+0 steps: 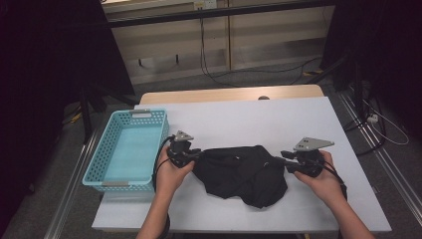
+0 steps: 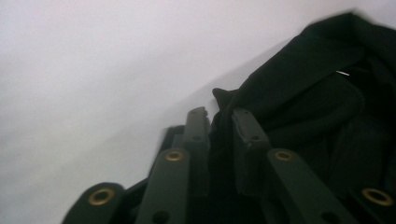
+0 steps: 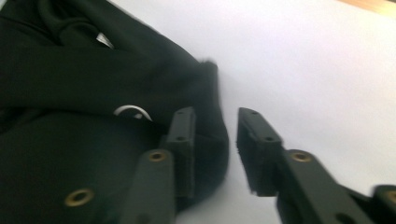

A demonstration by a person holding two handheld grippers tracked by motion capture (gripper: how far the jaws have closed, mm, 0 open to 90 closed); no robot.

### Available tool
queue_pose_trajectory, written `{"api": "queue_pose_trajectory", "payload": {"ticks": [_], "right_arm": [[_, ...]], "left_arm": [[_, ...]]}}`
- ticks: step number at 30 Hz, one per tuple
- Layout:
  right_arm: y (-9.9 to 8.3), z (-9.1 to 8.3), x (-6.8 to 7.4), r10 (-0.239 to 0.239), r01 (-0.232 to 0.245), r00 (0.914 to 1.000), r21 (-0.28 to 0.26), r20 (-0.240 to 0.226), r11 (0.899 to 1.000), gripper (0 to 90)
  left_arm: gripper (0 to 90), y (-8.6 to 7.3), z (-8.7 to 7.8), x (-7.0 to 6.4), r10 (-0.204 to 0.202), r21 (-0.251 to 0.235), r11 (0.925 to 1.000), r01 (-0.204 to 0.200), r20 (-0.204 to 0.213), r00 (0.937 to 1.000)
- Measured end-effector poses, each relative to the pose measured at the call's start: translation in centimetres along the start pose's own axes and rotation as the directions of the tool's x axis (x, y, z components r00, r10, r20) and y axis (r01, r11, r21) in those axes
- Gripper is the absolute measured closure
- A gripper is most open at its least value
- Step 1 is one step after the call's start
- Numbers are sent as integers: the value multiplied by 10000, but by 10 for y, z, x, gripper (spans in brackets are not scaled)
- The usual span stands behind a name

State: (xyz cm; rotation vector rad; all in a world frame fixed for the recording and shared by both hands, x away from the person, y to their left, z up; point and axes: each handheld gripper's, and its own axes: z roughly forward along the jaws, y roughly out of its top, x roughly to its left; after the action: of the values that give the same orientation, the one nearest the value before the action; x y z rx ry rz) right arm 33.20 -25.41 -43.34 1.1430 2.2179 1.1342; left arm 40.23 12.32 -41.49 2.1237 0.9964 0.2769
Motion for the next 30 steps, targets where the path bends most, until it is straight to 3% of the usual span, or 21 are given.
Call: {"api": "queue_pose_trajectory", "payload": {"ticks": [2,5,9,14,15,17,19,20,21,23,25,27,29,30], "right_arm": [[1,4,2,25,-25,10000,-99,6,9999,598],[3,13,1,576,-576,9983,-259,11,9980,522],[4,24,0,1138,-1140,9935,-317,-83,9930,534],[1,38,-1,1494,-1491,9887,235,-116,9885,624],[-1,43,0,1383,-1366,9900,565,-270,9890,723],[-3,45,1,1432,-1411,9891,596,-327,9882,837],[-2,44,0,1428,-1409,9891,503,-370,9887,882],[0,38,-2,1414,-1411,9897,123,-234,9899,892],[0,38,-2,1414,-1411,9897,123,-234,9899,892],[3,24,-12,1361,-1354,9905,-319,210,9903,896],[1,13,-23,1675,-1640,9846,-664,508,9842,896],[-1,8,-28,1696,-1646,9827,-690,746,9839,896],[-7,2,-37,1609,-1547,9781,-561,1321,9864,896],[-14,-2,-45,1755,-1698,9698,-479,1693,9843,896]], "left_arm": [[722,1,-1,0,-12,19,10000,12,1,10000],[622,2,-3,1,-179,-157,9997,178,-61,9998],[514,2,-5,2,-260,-260,9993,259,-59,9996],[423,0,-4,4,-248,-296,9993,244,-129,9996],[396,-1,-3,4,-283,-282,9992,280,-84,9996],[364,-2,-1,4,-372,-294,9989,371,-3,9993],[356,-2,-1,5,-353,-210,9992,355,71,9994],[341,-3,0,4,-348,-230,9991,351,109,9993],[336,-3,0,4,-348,-230,9991,351,109,9993],[330,-2,0,3,-247,-238,9994,251,155,9996],[326,-2,-1,3,-184,-322,9993,190,186,9997],[323,-2,-1,2,-204,-347,9992,212,228,9995],[322,-2,-1,2,-184,-368,9991,194,277,9994],[323,-2,-1,1,-220,-398,9989,232,306,9993]]}}
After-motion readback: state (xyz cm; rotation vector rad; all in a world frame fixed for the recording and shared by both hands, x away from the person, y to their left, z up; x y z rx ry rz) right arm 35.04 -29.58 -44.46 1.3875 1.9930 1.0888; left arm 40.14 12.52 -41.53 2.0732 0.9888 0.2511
